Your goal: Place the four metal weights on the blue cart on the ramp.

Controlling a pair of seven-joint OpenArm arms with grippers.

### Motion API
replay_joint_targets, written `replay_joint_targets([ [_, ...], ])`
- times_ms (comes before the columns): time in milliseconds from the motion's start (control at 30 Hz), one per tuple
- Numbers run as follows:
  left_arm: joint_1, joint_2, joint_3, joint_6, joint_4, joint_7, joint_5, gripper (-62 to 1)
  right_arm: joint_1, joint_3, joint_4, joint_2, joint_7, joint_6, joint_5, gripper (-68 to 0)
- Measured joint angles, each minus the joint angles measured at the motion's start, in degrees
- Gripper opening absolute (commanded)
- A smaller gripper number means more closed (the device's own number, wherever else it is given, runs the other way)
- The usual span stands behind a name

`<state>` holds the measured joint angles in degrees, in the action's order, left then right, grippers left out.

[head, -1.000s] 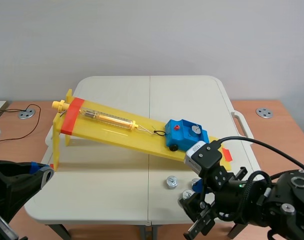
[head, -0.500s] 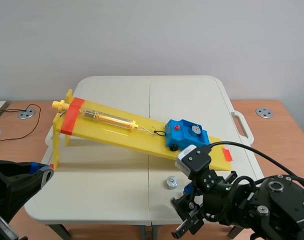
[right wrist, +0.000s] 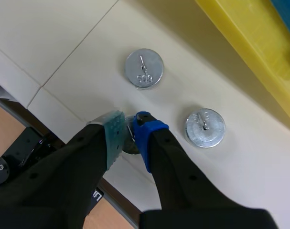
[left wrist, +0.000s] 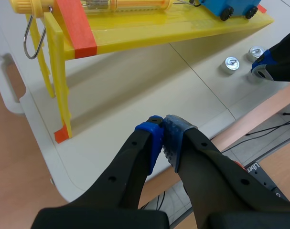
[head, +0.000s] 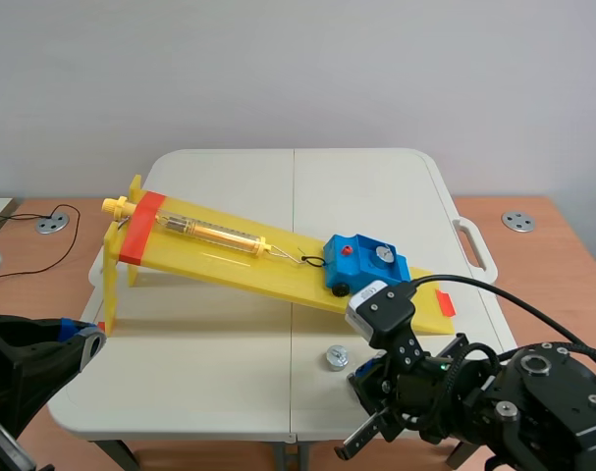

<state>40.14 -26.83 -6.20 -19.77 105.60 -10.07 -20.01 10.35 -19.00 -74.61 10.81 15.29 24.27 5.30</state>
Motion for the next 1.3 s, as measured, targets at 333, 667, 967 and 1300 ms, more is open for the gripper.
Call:
replay_joint_targets([
  [333, 0.0, 0.0, 0.0, 0.0, 0.0, 0.0, 0.0, -58.2, 0.0, 0.0, -0.2, 0.2, 0.3, -1.0, 0.5, -66.8],
  [667, 0.0, 0.0, 0.0, 0.0, 0.0, 0.0, 0.0, -58.2, 6.2, 9.1, -13.6, 3.5, 6.0, 0.2, 12.8, -66.9],
  [967, 0.0, 0.0, 0.0, 0.0, 0.0, 0.0, 0.0, -58.2, 9.9, 24.8, -23.3, 3.5, 10.7, 5.8, 30.2, -66.9],
  [1300, 0.0, 0.0, 0.0, 0.0, 0.0, 0.0, 0.0, -58.2, 5.1, 30.5, -22.7, -0.5, 11.7, 6.6, 33.7, -66.9],
])
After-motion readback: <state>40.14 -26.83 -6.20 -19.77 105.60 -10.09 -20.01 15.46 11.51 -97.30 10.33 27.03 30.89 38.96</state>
